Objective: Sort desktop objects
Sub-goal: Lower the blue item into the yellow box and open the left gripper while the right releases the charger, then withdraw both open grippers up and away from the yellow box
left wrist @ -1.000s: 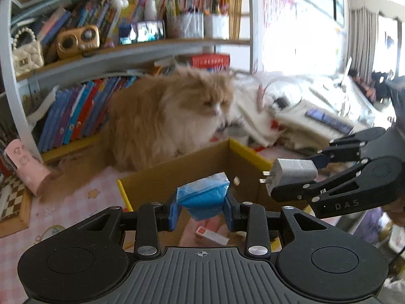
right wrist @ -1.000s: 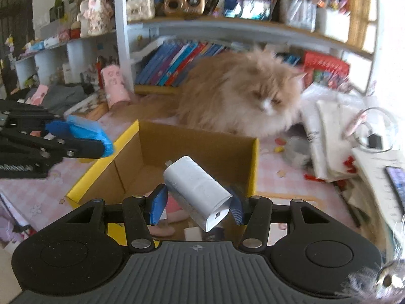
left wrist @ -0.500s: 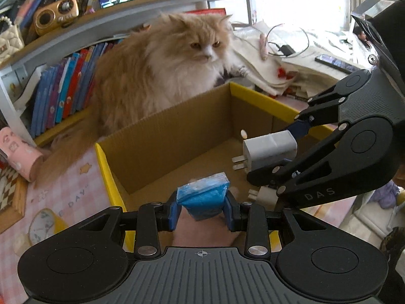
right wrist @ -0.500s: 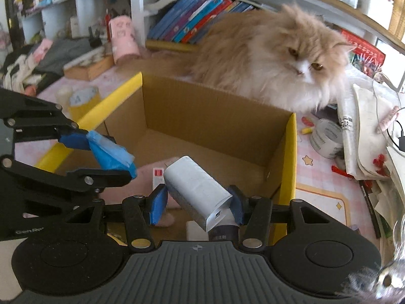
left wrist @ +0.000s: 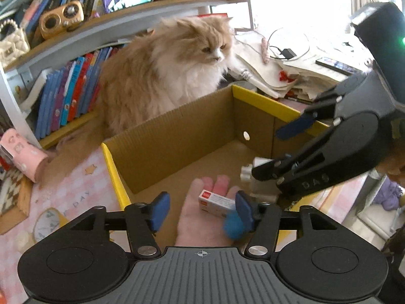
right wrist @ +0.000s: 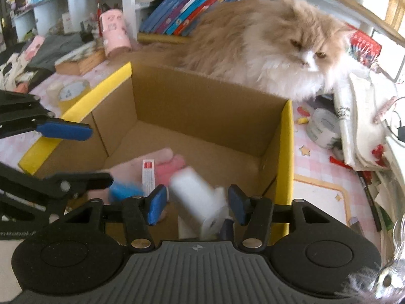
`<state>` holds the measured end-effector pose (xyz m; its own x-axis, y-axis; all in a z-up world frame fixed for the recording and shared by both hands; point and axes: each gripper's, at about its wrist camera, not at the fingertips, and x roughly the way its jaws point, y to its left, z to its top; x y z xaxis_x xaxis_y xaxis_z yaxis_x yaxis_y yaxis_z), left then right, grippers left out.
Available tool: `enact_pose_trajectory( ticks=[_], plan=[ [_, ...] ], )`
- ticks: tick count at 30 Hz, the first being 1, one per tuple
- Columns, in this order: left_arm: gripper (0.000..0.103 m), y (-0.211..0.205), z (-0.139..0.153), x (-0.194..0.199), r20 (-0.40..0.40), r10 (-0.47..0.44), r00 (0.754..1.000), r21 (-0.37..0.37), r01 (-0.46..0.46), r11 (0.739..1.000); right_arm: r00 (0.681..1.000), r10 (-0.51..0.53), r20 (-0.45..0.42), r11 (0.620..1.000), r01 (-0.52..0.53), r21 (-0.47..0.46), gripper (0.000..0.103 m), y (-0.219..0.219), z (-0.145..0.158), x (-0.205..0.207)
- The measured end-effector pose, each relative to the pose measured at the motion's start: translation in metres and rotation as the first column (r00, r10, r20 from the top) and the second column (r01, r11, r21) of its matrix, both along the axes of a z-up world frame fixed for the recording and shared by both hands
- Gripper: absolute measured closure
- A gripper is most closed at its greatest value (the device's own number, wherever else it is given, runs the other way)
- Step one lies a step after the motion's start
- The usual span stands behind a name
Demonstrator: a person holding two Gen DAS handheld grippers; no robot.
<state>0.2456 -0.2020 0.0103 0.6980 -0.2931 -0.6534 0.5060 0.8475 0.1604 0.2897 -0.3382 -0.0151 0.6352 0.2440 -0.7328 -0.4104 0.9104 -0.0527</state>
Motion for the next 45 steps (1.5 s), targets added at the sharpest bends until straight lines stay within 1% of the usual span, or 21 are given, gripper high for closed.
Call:
enact_pose_trajectory(
  ticks=[1,4,6,10,14,16,23,29,33,37,39,41,45],
  plan=[
    [0.041,0.000,0.001,-0.003,0.007,-0.002,1.000,0.006,0.002,1.000,1.000,-0.011,0.015,1.000,0.011,-0.001,0.039,-0.001,0.002,-0.001],
    [0.036,0.002,0.005,-0.013,0.036,-0.008,0.999,0.021,0.007,1.000,0.998,-0.025,0.058,1.000,0.025,0.003,0.039,-0.004,0.012,-0.007],
    [0.032,0.004,0.010,-0.019,0.056,-0.005,0.998,0.019,0.004,1.000,0.997,-0.026,0.078,1.000,0.025,0.009,0.039,-0.007,0.018,-0.012],
    [0.028,0.010,0.019,-0.031,0.083,0.023,0.996,-0.006,-0.023,1.000,0.992,-0.029,0.119,0.999,0.026,0.025,0.039,-0.013,0.030,-0.027],
    [0.025,0.019,0.029,-0.042,0.105,0.067,0.992,-0.040,-0.063,0.997,0.989,-0.052,0.137,0.997,0.044,0.060,0.039,-0.021,0.039,-0.040],
    [0.021,0.023,0.034,-0.047,0.115,0.096,0.989,-0.063,-0.089,0.994,0.988,-0.060,0.145,0.996,0.050,0.069,0.039,-0.023,0.042,-0.047],
    [0.018,0.041,0.040,-0.067,0.125,0.187,0.974,-0.132,-0.170,0.976,0.977,-0.087,0.193,0.993,0.071,0.092,0.039,-0.030,0.048,-0.073],
    [0.018,0.055,0.035,-0.086,0.137,0.248,0.959,-0.136,-0.230,0.964,0.965,-0.103,0.240,0.994,0.090,0.065,0.039,-0.031,0.043,-0.092],
    [0.018,0.063,0.033,-0.100,0.159,0.296,0.942,-0.147,-0.274,0.951,0.969,-0.118,0.217,0.992,0.105,0.067,0.039,-0.033,0.034,-0.103],
    [0.018,0.070,0.028,-0.109,0.150,0.339,0.929,-0.159,-0.316,0.935,0.973,-0.146,0.179,0.988,0.133,0.084,0.039,-0.033,0.023,-0.113],
    [0.018,0.073,0.022,-0.111,0.129,0.354,0.926,-0.156,-0.333,0.930,0.976,-0.153,0.158,0.986,0.140,0.091,0.039,-0.032,0.017,-0.118],
    [0.017,0.074,0.014,-0.113,0.102,0.360,0.927,-0.138,-0.345,0.928,0.980,-0.148,0.132,0.986,0.137,0.090,0.039,-0.029,0.009,-0.122],
    [0.018,0.075,-0.001,-0.119,0.061,0.378,0.924,-0.116,-0.370,0.922,0.988,-0.123,0.091,0.991,0.117,0.067,0.039,-0.021,-0.005,-0.130]
  ],
)
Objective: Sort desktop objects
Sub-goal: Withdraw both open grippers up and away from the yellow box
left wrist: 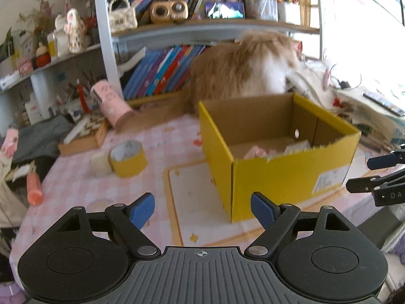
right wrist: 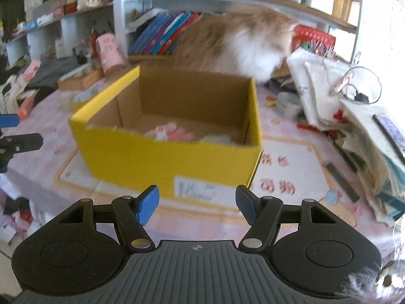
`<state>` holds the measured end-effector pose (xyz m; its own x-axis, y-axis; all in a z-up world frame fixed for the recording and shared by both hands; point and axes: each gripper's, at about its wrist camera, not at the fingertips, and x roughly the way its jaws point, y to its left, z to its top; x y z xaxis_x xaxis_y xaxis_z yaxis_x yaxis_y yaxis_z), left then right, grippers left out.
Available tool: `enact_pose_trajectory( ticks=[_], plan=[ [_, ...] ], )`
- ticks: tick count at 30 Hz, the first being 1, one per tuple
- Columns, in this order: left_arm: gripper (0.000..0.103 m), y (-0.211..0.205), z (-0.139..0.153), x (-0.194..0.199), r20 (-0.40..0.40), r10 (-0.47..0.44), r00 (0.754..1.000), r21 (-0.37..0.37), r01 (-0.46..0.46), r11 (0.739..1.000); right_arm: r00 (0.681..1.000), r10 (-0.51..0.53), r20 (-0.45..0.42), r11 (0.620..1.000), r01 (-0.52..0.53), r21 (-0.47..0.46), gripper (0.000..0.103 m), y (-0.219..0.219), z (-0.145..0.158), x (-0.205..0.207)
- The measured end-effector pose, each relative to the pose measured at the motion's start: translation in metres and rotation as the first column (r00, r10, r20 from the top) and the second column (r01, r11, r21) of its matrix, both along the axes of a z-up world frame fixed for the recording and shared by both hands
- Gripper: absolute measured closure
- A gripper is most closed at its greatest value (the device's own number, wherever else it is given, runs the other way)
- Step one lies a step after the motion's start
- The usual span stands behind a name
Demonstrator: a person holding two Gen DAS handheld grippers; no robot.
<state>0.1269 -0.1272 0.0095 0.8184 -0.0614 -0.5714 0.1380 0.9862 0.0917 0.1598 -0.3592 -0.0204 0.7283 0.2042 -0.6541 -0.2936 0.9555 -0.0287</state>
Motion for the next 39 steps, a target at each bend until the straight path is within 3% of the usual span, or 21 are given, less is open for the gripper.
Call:
enact_pose_trajectory(
  ticks=[5,13,28,39],
  plan=[
    [0.018,0.001,-0.014,-0.007,-0.061,0.027,0.998,0.004,-0.026,1.000,0.998,0.012,-0.054,1.000,-0.012,0.008,0.039,0.008,-0.016,-0.009],
    [0.018,0.002,-0.026,-0.014,-0.112,0.036,0.993,0.024,-0.033,0.999,0.997,0.041,-0.070,0.999,-0.041,0.013,0.039,0.024,-0.023,-0.011],
    [0.017,0.027,-0.033,-0.013,-0.151,0.100,0.983,0.012,-0.099,0.995,0.983,0.133,-0.125,0.991,-0.128,0.044,0.039,0.065,-0.035,-0.013],
    [0.017,0.054,-0.039,0.007,-0.167,0.019,0.986,0.027,-0.014,1.000,0.984,0.101,-0.144,0.995,-0.096,0.038,0.039,0.094,-0.036,-0.005]
  ],
)
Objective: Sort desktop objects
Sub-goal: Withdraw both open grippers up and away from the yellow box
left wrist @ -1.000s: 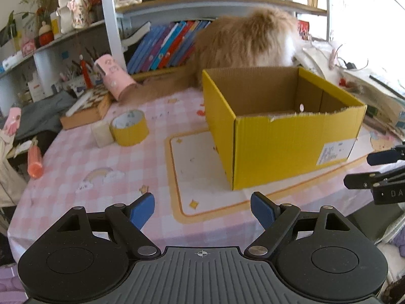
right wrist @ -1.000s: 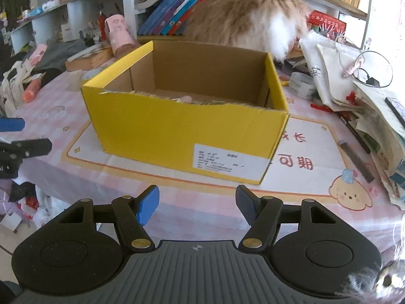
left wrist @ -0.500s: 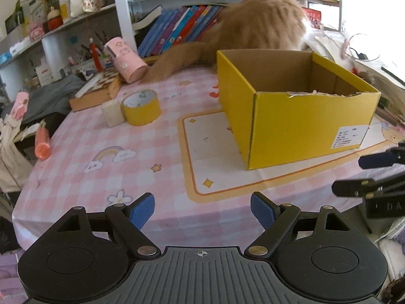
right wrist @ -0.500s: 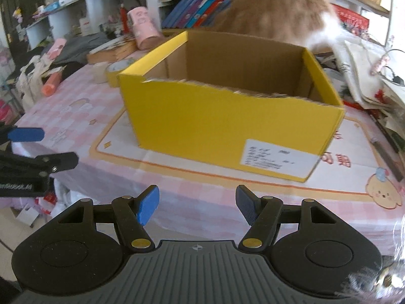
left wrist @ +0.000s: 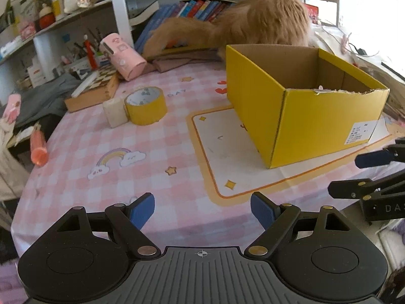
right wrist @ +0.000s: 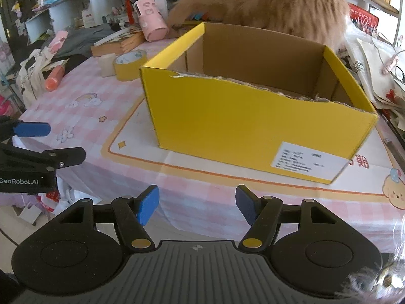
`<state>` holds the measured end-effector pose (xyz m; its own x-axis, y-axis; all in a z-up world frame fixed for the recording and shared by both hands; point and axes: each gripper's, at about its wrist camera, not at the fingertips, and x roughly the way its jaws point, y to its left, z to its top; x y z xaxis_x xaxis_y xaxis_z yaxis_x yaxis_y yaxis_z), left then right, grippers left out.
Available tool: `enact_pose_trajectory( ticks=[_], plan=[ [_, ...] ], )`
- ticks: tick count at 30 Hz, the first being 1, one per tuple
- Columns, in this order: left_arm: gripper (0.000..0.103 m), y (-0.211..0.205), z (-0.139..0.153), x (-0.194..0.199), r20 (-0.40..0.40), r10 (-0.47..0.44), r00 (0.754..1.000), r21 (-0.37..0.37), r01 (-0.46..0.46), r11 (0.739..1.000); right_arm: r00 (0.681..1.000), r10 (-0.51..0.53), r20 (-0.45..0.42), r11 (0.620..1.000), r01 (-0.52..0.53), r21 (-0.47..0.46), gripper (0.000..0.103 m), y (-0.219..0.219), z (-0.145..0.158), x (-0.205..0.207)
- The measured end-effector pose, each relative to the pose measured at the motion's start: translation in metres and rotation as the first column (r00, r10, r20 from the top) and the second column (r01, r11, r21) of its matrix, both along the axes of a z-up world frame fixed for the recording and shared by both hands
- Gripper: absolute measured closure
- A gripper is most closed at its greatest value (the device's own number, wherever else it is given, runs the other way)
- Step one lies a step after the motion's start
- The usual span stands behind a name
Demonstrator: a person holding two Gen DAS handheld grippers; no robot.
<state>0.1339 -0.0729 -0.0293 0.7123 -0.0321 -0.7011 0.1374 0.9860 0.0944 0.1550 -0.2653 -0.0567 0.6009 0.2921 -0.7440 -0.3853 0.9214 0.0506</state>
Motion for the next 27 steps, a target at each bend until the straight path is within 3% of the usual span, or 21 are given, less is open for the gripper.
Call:
enact_pose_trajectory(
  ticks=[6,27],
  plan=[
    [0.017,0.028,0.002,0.015,-0.019,-0.036,0.999,0.004,0.036,0.999,0.999,0.046,-0.005,0.999,-0.046,-0.006,0.039,0.039,0.001,0.009],
    [0.017,0.122,0.006,0.066,0.000,0.040,0.999,-0.015,-0.040,0.999,0.996,0.092,-0.002,0.996,-0.092,0.010,0.039,0.134,0.002,0.060]
  ],
)
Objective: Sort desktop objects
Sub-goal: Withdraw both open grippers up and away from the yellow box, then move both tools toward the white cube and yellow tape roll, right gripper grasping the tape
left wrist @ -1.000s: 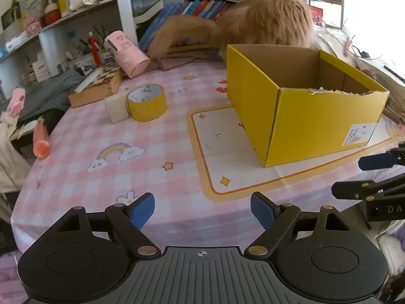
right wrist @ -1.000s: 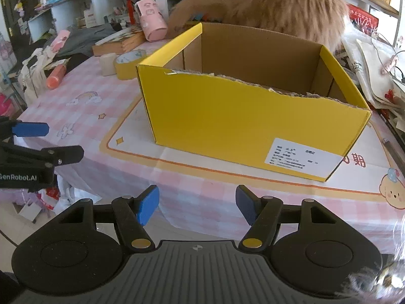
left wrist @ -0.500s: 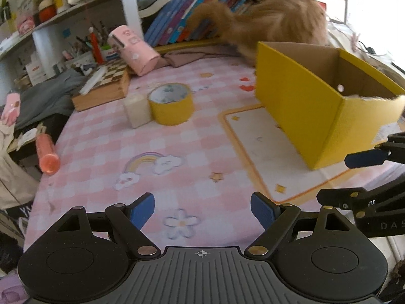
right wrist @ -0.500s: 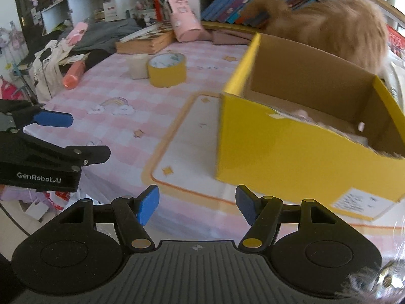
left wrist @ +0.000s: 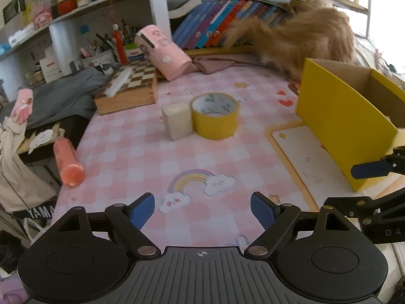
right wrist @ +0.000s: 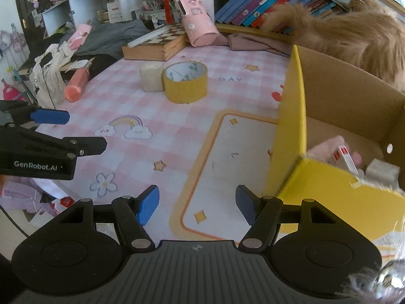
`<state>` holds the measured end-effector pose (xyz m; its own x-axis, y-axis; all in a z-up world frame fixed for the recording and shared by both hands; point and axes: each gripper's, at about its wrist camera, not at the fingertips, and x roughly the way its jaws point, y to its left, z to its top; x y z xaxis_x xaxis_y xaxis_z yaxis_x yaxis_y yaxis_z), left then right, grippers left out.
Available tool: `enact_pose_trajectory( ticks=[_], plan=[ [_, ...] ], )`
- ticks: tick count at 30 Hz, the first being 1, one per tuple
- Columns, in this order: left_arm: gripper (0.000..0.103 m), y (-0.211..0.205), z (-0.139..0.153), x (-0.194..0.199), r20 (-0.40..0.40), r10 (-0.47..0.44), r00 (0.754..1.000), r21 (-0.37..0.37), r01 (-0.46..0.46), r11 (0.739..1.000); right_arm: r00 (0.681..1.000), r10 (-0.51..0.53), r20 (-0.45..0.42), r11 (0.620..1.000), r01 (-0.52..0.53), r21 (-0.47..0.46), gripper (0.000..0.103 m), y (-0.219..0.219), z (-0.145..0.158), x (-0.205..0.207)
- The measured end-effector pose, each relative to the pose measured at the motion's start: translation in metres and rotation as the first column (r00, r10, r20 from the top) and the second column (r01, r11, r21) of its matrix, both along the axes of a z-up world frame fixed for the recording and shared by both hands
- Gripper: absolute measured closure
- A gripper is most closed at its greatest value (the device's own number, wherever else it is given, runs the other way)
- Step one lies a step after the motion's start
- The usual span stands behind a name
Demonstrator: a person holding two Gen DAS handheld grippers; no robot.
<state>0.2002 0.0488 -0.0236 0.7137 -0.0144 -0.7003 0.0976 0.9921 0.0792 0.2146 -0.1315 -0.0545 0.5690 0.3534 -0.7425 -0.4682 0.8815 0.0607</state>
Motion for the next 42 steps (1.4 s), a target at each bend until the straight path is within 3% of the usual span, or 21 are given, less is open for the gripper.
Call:
enact_pose_trajectory(
  ticks=[12,17,22,26,27,30,38,42],
  plan=[
    [0.017,0.039,0.000,0.034,0.037,0.024,0.999,-0.053,-0.022,0.998,0.997,-0.073,-0.027,0.997,0.073,0.017,0.039,0.020,0.003,0.027],
    [0.017,0.048,-0.003,0.049,0.030,0.006,1.000,-0.066,-0.004,0.998,0.999,-0.027,-0.037,1.000,0.027,0.004,0.039,0.033,0.002,0.028],
    [0.017,0.052,-0.004,0.061,0.032,-0.027,0.999,-0.066,0.029,0.997,1.000,0.020,0.021,1.000,-0.020,-0.013,0.038,0.052,0.007,0.026],
    [0.017,0.055,-0.004,0.067,0.036,-0.049,0.998,-0.067,0.051,0.996,0.986,-0.146,0.078,0.989,0.147,-0.008,0.039,0.051,0.009,0.044],
    [0.017,0.056,-0.004,0.068,0.039,-0.054,0.998,-0.066,0.056,0.996,0.974,-0.211,0.078,0.978,0.211,0.010,0.046,0.047,0.010,0.049],
    [0.017,0.060,-0.004,0.070,0.044,-0.062,0.997,-0.064,0.065,0.996,0.954,-0.293,0.062,0.955,0.289,0.065,0.048,0.041,0.012,0.057],
    [0.017,0.076,-0.010,0.075,0.031,-0.054,0.998,-0.084,0.057,0.995,0.903,-0.423,0.073,0.906,0.421,0.033,0.045,0.035,0.008,0.056],
    [0.017,0.083,-0.012,0.079,0.033,-0.048,0.998,-0.089,0.050,0.995,0.915,-0.401,0.053,0.916,0.401,0.021,0.039,0.041,0.006,0.059]
  ],
)
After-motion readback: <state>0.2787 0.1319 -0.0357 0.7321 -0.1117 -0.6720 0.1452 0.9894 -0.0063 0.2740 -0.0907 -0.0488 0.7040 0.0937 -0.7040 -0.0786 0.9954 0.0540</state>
